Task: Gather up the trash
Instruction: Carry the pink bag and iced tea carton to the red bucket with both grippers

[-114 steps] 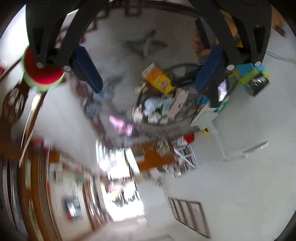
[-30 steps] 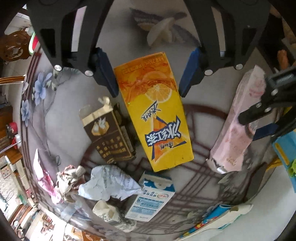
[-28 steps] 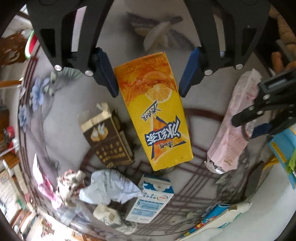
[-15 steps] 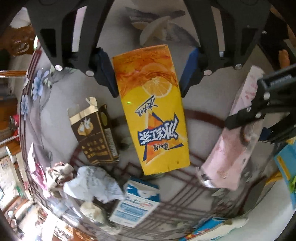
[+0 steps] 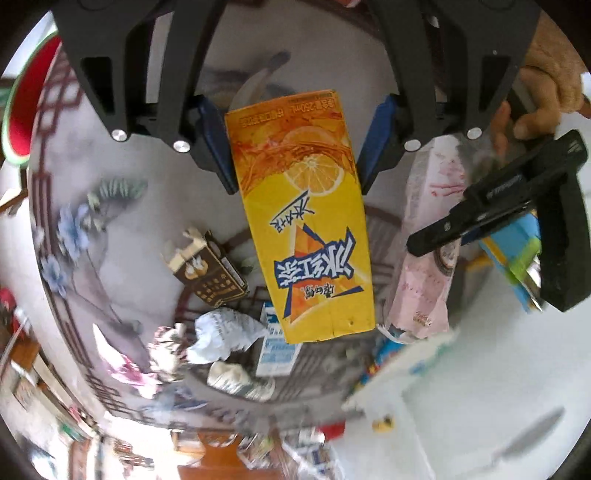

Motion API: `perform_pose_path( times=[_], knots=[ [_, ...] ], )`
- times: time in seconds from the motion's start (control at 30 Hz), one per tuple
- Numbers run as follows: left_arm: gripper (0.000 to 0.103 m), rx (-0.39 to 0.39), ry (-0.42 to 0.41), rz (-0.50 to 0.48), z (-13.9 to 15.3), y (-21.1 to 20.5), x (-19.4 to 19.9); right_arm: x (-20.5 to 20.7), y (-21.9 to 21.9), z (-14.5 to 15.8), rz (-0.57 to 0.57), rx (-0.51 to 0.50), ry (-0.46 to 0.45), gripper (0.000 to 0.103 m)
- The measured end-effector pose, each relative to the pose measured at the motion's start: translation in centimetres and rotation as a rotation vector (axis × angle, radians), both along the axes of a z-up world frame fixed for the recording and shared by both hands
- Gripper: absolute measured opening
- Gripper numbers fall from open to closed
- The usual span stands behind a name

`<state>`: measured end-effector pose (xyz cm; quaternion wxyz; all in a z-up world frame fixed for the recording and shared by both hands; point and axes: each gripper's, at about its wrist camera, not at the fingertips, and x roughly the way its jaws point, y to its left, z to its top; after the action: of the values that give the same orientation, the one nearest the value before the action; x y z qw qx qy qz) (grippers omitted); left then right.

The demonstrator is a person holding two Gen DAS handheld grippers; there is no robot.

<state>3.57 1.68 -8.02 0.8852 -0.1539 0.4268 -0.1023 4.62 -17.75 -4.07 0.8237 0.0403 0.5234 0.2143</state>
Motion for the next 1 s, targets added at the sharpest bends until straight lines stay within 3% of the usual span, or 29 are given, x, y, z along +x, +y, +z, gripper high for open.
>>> perform_pose_path(
  times=[0.13,0.4,0.7,1.0],
  knots=[
    [0.04,-0.042,-0.071,-0.032,2.3,-2.1,-2.4,-2.7,-1.9,1.8,-0.087,0.056,-0.078,0.063],
    [0.04,-0.05,-0.116,-0.136,4.6,-7.4,-4.2,-7.1,-8.6,3.9,-0.272,0.139,-0.175,0.063],
    [0.04,-0.061,-0.105,-0.307,5.4,-16.4,-3.2,-9.7,-18.5,3.2,-0.505,0.225,-0.195,0.063],
    [0.04,-0.053,-0.061,-0.552,4.1,-27.9,-1.3,-12.9,-28.4,1.4,-0.746,0.213,-0.201,0.063]
  ],
)
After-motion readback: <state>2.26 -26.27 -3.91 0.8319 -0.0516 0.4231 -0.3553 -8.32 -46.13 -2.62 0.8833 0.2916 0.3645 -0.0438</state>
